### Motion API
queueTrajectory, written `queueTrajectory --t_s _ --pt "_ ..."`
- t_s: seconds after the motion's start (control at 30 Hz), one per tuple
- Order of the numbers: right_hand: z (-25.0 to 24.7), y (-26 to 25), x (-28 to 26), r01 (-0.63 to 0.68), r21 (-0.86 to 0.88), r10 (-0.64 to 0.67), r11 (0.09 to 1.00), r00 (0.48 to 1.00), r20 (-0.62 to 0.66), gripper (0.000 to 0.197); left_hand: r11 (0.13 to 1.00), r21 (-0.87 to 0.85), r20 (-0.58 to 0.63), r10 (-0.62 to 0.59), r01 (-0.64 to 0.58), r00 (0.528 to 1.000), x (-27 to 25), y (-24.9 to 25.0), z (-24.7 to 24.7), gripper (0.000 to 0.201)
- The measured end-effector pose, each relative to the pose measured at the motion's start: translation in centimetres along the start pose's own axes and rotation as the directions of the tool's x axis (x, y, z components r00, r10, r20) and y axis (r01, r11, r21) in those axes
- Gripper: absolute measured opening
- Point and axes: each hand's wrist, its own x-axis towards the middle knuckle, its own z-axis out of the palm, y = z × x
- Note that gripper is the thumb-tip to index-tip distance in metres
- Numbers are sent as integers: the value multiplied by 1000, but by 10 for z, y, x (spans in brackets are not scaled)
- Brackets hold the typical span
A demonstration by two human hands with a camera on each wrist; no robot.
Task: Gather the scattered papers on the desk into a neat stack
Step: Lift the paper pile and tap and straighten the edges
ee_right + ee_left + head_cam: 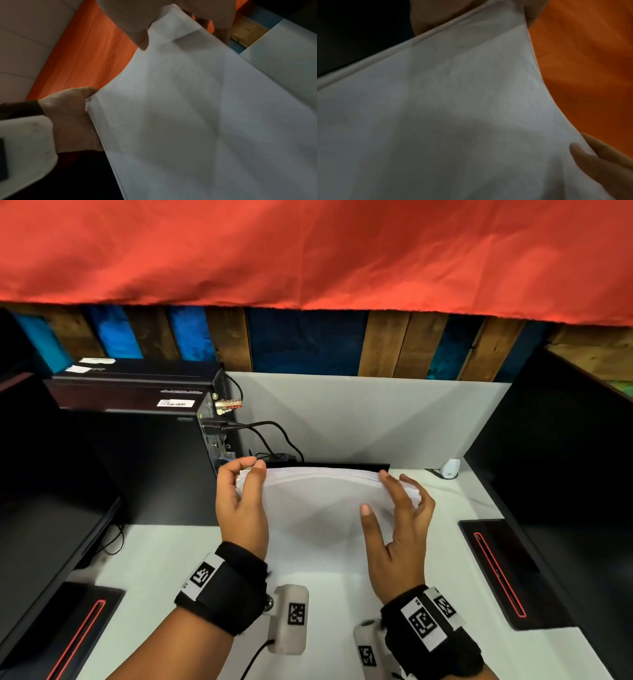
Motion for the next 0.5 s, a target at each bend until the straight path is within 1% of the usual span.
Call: queueTrajectory --t_s 0.03,0.1,0.17,0.23,0.27,0.33,0.4,0.5 --pt "0 0 -1 7 -1 -7 1000 1000 13 45 1000 -14 11 -18 18 1000 0 -1 -1 12" --pt "-2 0 -1 -34 22 34 999 999 -3 48 997 -60 50 -48 51 998 -3 -2 -2 26" --pt "-3 2 0 -92 67 95 993 995 -42 61 998 -55 85 -35 40 996 -5 -6 -8 51" --pt "-3 6 0 -104 116 112 988 991 -68 75 1000 -2 165 -8 8 986 -8 -9 -12 80" --pt "-3 8 0 -112 140 124 984 989 -77 79 1000 22 204 -7 2 979 -10 -11 -14 89" --pt "-1 10 -1 -136 185 150 973 987 -65 82 999 48 247 -32 20 969 -12 -12 -16 94" --pt "0 10 -3 -130 196 142 972 989 -49 85 998 52 275 -59 46 960 -11 -12 -18 93" --pt "1 8 -1 -111 219 135 969 986 -99 86 998 29 268 -67 61 961 -8 -7 -20 85"
